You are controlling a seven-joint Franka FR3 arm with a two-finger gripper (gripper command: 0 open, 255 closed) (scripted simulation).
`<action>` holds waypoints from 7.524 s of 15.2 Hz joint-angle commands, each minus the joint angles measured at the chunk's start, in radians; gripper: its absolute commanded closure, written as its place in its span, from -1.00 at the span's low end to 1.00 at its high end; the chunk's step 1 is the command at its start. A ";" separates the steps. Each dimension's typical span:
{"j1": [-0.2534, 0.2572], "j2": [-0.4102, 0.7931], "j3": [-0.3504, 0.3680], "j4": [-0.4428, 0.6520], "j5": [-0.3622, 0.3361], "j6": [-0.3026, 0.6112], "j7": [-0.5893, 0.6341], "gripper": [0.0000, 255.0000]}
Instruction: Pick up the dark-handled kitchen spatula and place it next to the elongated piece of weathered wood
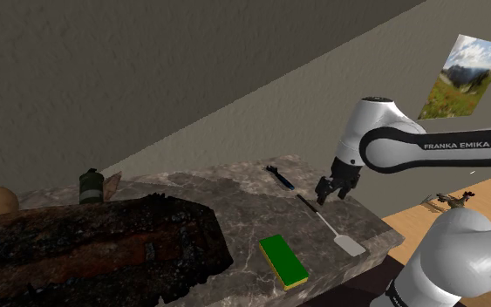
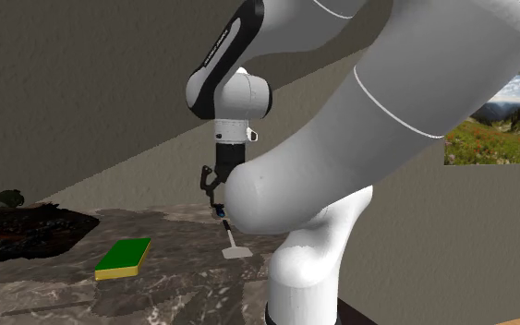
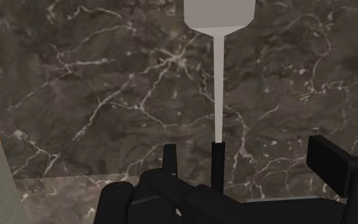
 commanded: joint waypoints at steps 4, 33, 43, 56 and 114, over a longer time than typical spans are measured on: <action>-0.003 0.053 0.017 -0.088 0.002 0.137 0.027 -1.00; -0.004 0.058 0.016 -0.080 0.001 0.133 0.025 1.00; -0.005 -0.009 0.012 0.026 -0.001 -0.039 0.022 1.00; -0.006 -0.033 0.009 0.190 -0.003 -0.227 0.019 1.00; 0.187 1.399 0.325 1.410 -0.233 -0.064 0.585 1.00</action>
